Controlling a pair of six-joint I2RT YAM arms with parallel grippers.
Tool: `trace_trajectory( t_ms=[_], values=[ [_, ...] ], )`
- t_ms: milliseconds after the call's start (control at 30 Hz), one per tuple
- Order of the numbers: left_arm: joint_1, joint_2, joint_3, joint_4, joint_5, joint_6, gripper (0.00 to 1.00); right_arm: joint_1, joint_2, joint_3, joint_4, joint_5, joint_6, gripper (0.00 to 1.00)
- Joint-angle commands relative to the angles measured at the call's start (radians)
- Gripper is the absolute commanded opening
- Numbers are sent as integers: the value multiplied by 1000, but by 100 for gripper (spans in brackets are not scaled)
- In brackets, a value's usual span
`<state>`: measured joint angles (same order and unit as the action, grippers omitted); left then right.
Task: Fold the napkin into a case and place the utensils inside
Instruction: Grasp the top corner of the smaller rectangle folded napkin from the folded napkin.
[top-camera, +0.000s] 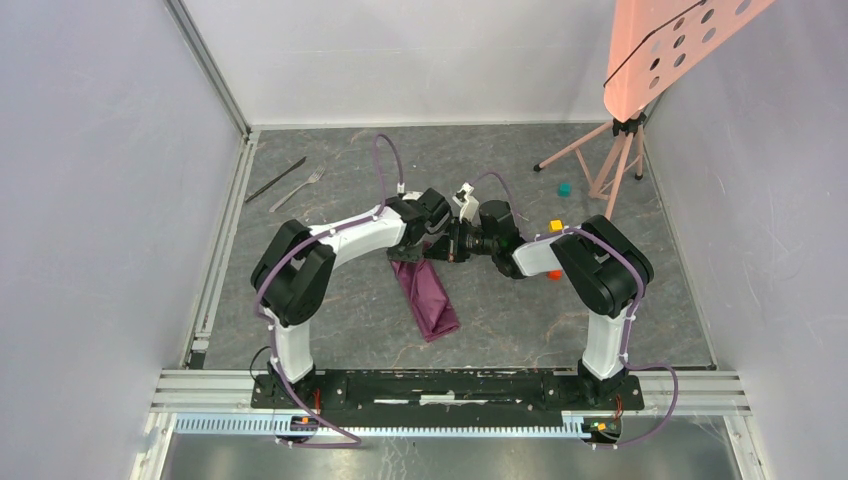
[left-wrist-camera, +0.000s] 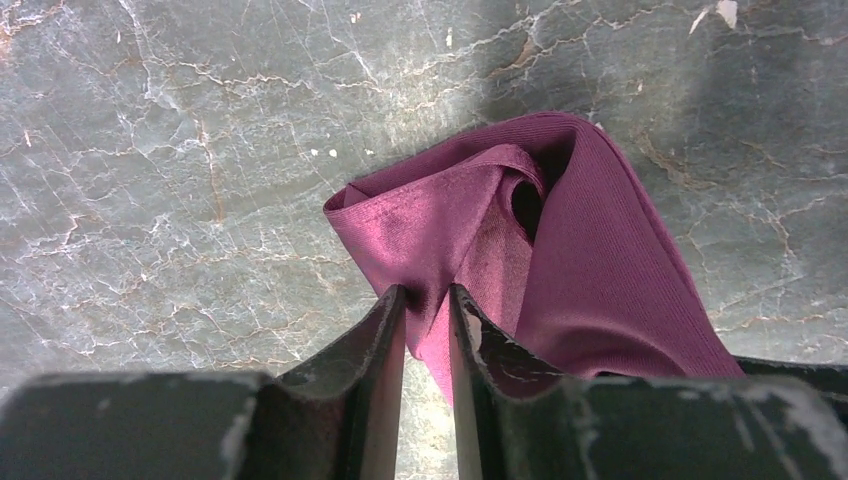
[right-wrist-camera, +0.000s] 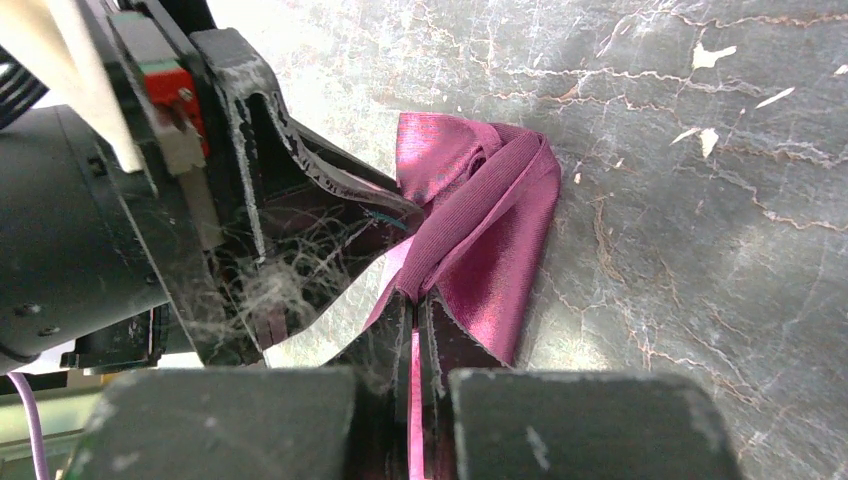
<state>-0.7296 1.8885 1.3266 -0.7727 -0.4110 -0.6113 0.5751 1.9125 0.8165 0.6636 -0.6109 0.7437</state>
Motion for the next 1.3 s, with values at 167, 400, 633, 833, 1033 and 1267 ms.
trace_trajectory(
  t_ms=[167,400,633,833,1033,1267],
  values=[
    [-15,11,34,1,-82,26,11,17,-12,33,12,-15,-11,0],
    [-13,-93,-66,121,-41,38,2,62,20,106,-83,-4,-64,0],
    [-5,-187,-169,237,-10,39,2,96,89,161,-133,16,-73,0],
    [16,-246,-249,322,40,43,2,114,159,219,-148,18,-77,0],
    [33,-257,-281,344,59,37,2,118,237,285,-156,2,-124,0],
    [47,-283,-323,363,69,32,2,89,120,183,-81,-65,-138,21]
  ],
)
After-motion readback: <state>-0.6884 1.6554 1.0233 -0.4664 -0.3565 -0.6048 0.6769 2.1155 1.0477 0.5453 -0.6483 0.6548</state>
